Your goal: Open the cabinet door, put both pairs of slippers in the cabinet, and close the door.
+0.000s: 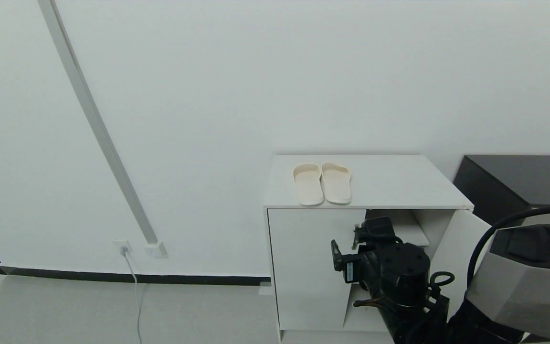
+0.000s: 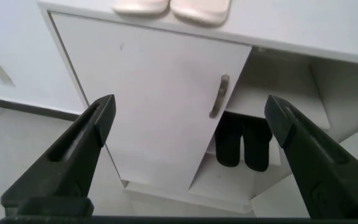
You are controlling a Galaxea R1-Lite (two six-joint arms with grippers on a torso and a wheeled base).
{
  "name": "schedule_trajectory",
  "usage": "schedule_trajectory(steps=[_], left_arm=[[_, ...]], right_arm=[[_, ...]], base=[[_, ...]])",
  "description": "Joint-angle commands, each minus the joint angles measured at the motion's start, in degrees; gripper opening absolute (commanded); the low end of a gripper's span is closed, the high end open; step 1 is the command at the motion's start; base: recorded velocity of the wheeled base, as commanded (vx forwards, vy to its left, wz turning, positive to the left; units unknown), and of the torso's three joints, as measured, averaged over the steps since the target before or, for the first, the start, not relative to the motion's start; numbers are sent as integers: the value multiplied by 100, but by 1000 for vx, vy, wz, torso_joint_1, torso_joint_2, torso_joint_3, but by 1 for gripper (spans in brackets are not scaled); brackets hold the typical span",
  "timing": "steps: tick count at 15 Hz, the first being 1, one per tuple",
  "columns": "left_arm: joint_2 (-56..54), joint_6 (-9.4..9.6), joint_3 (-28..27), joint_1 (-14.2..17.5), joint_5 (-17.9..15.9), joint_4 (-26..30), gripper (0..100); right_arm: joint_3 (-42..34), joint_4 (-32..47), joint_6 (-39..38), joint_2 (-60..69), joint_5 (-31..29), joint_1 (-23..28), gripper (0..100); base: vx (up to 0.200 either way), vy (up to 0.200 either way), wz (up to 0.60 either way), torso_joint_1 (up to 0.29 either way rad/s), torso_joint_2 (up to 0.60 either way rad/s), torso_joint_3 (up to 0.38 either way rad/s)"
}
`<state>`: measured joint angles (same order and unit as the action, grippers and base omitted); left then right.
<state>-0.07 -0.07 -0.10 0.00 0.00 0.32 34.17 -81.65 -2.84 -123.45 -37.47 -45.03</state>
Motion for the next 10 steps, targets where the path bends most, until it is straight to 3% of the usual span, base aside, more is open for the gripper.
schedule_trajectory(steps=[1,4,7,8,10], left_arm=[[7,-1,1,0,0,3,0],[7,16,1,0,-9,3,0],[7,60,1,0,-18,3,0],[7,60,1,0,-18,3,0],[7,51,1,0,-26,3,0]], right_arm=[[2,-211,29,-117,91,74,100],[564,-184,513,-117,232,170,100],[1575,1134,460,-21,232,355,100],[1645,1222,460,-12,232,355,100],[2595,2584,117,146,232,355,100]], base=[[0,0,0,80,-163,-105],[0,0,0,11,-17,-9],[0,0,0,0,0,0],[0,0,0,0,0,0],[0,0,0,0,0,0]])
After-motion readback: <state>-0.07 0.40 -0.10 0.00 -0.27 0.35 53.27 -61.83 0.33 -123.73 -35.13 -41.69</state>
